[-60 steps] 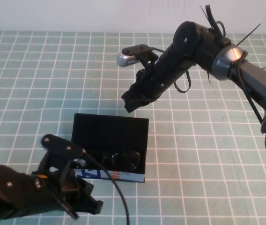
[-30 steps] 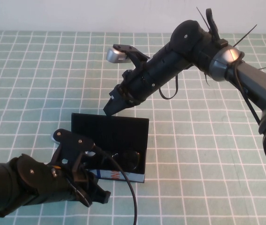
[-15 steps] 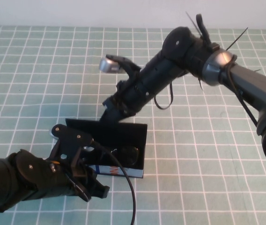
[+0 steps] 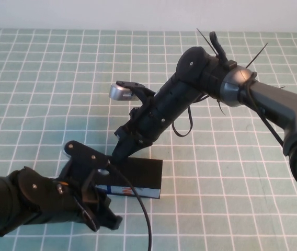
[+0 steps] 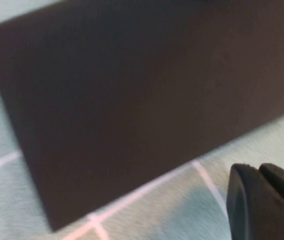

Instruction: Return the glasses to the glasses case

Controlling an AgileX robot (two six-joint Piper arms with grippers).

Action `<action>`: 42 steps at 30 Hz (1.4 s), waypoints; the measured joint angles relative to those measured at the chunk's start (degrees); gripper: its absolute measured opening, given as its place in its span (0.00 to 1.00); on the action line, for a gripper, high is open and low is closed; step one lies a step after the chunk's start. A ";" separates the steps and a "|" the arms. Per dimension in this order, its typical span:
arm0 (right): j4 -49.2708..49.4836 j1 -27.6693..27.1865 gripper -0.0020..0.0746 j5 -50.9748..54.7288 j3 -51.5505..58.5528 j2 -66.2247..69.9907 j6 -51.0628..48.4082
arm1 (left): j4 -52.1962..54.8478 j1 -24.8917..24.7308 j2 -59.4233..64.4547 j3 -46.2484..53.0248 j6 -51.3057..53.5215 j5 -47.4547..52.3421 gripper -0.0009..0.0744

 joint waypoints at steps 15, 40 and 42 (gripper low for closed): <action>-5.14 0.00 0.01 0.00 -6.81 -3.78 -0.19 | 18.87 0.00 -20.08 -0.10 12.80 24.95 0.01; -46.60 0.00 0.01 1.91 -3.54 -46.65 16.96 | 89.71 0.00 -62.70 -11.01 -60.81 45.64 0.01; -45.62 0.00 0.01 -1.03 1.01 -51.49 16.96 | 86.88 0.00 -65.56 -11.01 -60.83 44.09 0.01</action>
